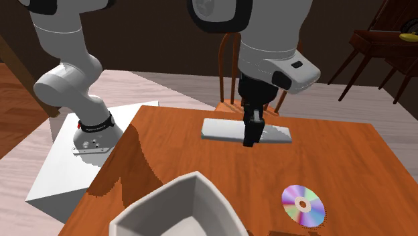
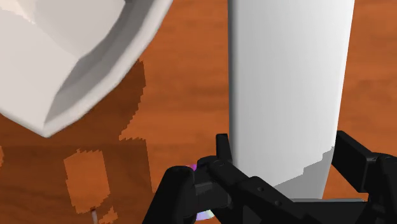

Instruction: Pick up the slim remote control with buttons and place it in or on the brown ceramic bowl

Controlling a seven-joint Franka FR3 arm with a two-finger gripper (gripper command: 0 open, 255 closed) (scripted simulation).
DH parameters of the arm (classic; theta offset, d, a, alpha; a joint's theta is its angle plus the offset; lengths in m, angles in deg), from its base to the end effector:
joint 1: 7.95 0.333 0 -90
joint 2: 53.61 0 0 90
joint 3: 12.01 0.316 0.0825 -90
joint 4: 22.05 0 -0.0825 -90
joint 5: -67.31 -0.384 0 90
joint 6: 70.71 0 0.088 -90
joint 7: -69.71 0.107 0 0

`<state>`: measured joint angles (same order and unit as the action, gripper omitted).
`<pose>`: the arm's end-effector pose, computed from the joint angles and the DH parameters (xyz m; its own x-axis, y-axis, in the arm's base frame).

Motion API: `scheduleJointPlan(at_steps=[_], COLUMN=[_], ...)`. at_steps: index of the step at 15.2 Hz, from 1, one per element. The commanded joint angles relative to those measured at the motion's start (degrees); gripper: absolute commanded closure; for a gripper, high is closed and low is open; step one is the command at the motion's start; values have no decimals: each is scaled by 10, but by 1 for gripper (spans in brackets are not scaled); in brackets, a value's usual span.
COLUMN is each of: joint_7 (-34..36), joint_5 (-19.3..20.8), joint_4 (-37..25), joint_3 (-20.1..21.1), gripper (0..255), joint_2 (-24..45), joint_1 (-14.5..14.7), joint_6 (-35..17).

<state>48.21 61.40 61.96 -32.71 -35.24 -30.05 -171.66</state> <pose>0.5055 -0.4140 0.5071 0.9305 -0.3662 -0.0078 -0.3662 -0.9305 0.0082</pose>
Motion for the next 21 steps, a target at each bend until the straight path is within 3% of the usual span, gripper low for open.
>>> scheduleJointPlan(at_steps=[1, 9, 18, 21], joint_7=[-23, -121, -236, -237], joint_5=[2, -3, -25, -26], joint_4=[20, 39, 2, 25], joint_3=[-8, -42, -75, -75], gripper=[255, 255, 255, 255], joint_2=[-12, -24, 8, 8], joint_1=[-13, -75, -159, -157], joint_6=[-8, -14, -1, -24])
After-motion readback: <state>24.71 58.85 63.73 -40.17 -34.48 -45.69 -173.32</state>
